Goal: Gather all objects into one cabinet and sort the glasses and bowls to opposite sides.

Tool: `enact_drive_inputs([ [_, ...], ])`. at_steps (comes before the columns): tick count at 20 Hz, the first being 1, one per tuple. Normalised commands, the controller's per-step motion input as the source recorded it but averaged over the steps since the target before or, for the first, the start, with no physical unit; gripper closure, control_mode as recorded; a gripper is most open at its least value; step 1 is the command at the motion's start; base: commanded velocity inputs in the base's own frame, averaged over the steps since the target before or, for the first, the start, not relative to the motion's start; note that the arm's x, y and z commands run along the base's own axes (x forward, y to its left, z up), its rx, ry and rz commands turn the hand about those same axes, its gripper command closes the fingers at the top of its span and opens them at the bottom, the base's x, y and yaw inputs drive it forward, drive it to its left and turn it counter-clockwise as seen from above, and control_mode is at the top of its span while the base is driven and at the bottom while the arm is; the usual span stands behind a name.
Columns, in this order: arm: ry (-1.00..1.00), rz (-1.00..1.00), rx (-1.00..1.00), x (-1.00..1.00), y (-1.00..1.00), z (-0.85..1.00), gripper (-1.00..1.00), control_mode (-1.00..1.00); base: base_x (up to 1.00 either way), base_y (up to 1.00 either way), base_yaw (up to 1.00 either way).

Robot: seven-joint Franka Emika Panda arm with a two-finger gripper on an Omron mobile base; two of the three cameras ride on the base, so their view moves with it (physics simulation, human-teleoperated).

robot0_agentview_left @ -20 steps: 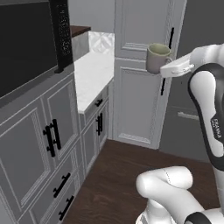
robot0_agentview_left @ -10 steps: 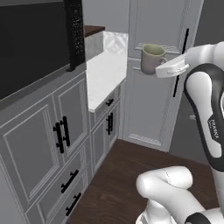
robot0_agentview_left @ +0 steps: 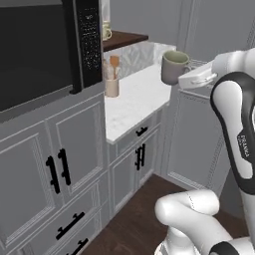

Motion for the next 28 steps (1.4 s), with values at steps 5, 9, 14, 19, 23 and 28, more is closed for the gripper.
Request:
enact_drive_inputs([
  [5,0.0,0.0,0.0,0.0,0.0,0.0,1.0,1.0,0.74,-0.26,0.41],
  [9,0.0,0.0,0.0,0.0,0.0,0.0,1.0,1.0,0.44,-0.28,0.38],
  [14,0.0,0.0,0.0,0.0,0.0,0.0,1.0,1.0,0.05,-0.64,0.23],
  [19,0.0,0.0,0.0,0.0,0.0,0.0,1.0,1.0,0.16,-0.37,0.04],
  [23,0.0,0.0,0.0,0.0,0.0,0.0,1.0,1.0,0.51,-0.04,0.01],
  [28,0.0,0.0,0.0,0.0,0.0,0.0,1.0,1.0,0.63,-0.02,0.09],
])
